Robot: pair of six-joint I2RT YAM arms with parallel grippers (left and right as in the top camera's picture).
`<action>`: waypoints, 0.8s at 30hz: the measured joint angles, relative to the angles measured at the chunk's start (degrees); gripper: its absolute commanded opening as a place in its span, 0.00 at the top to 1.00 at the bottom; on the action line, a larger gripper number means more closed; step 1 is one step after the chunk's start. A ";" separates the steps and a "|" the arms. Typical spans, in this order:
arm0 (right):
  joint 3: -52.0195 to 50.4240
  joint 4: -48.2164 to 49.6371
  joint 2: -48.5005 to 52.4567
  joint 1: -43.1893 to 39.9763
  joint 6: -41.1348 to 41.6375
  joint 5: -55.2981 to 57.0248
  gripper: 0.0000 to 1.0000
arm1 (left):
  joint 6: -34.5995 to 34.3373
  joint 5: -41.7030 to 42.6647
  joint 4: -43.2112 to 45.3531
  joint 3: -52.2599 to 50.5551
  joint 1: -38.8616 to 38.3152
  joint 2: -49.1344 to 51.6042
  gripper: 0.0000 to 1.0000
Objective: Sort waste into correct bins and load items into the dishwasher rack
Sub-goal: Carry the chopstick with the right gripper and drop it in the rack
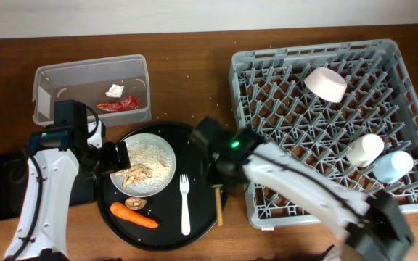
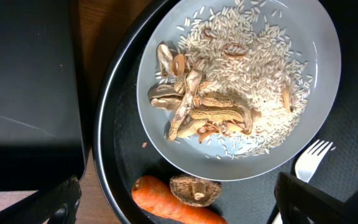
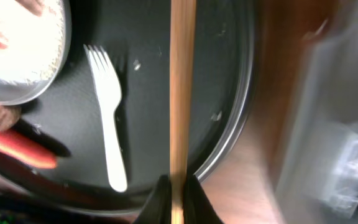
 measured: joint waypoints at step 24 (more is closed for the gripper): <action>-9.64 -1.20 -3.06 -26.71 -23.85 0.28 0.66 | 0.02 0.00 0.04 0.00 0.00 0.00 0.01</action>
